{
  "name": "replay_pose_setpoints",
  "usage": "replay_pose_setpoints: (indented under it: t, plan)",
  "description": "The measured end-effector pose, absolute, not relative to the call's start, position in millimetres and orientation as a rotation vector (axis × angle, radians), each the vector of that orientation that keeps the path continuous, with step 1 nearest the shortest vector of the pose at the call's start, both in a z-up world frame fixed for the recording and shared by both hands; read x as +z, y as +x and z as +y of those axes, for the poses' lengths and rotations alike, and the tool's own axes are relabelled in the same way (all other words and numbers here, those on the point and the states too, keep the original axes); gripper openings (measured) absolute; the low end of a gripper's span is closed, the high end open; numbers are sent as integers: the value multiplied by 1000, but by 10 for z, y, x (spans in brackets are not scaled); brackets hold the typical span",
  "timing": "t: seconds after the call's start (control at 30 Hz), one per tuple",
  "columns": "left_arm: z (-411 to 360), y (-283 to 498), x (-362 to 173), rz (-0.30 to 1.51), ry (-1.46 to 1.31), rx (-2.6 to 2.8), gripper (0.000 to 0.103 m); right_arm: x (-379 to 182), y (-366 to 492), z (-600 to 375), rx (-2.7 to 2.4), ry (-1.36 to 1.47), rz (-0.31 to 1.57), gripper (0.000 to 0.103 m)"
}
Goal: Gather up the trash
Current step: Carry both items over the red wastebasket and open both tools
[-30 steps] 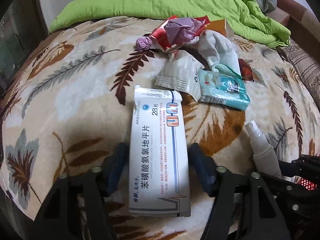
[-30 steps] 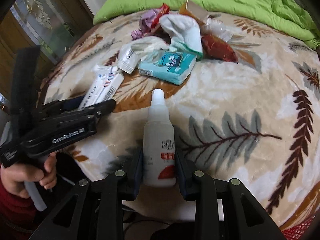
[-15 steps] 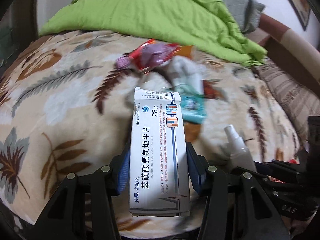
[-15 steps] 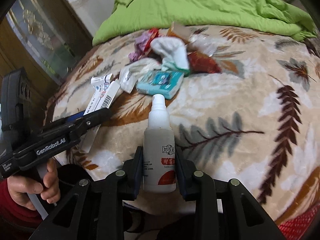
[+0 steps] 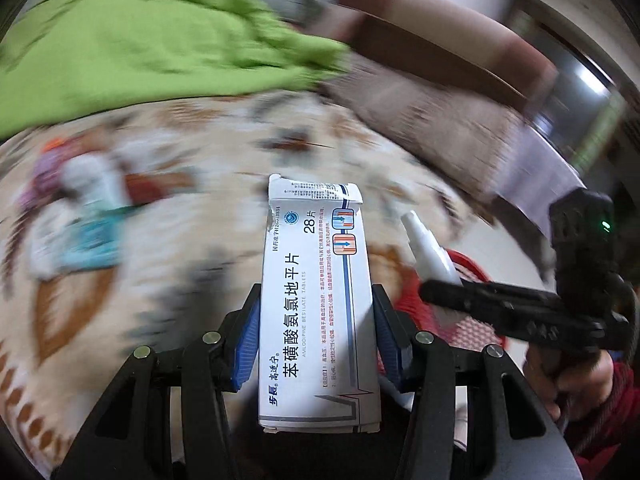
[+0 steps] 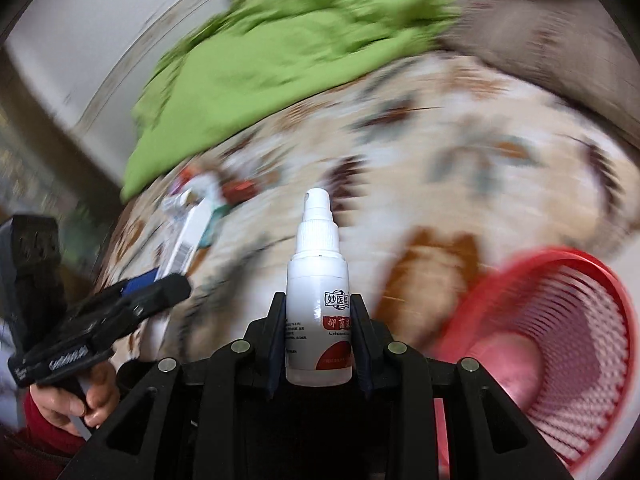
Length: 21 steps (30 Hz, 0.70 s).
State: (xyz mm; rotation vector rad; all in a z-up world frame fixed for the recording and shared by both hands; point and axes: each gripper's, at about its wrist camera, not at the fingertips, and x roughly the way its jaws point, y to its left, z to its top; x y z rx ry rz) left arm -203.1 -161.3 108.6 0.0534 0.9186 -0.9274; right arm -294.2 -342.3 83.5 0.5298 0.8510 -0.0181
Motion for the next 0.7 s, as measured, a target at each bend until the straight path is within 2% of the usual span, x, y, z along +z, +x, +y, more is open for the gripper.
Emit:
replay_pose_setpoints:
  t: [0.17,0.4,0.53,0.7]
  plan:
    - [-2368,-2340,1102,971,127,-1122,50,811,-3573,-4056,-214,613,823,32]
    - [-3197,-2706,864,1041,240,-1241,50,587,-3928,-4512,-349,680,844,34]
    - [-3341,-2755,807,1062,237,-1245,64,535,-3986,-4617,-384,690,841,37]
    - [-3163,-2685,873,1043,218,-1203,68,570,-3967,-4639,-379,686,819,37]
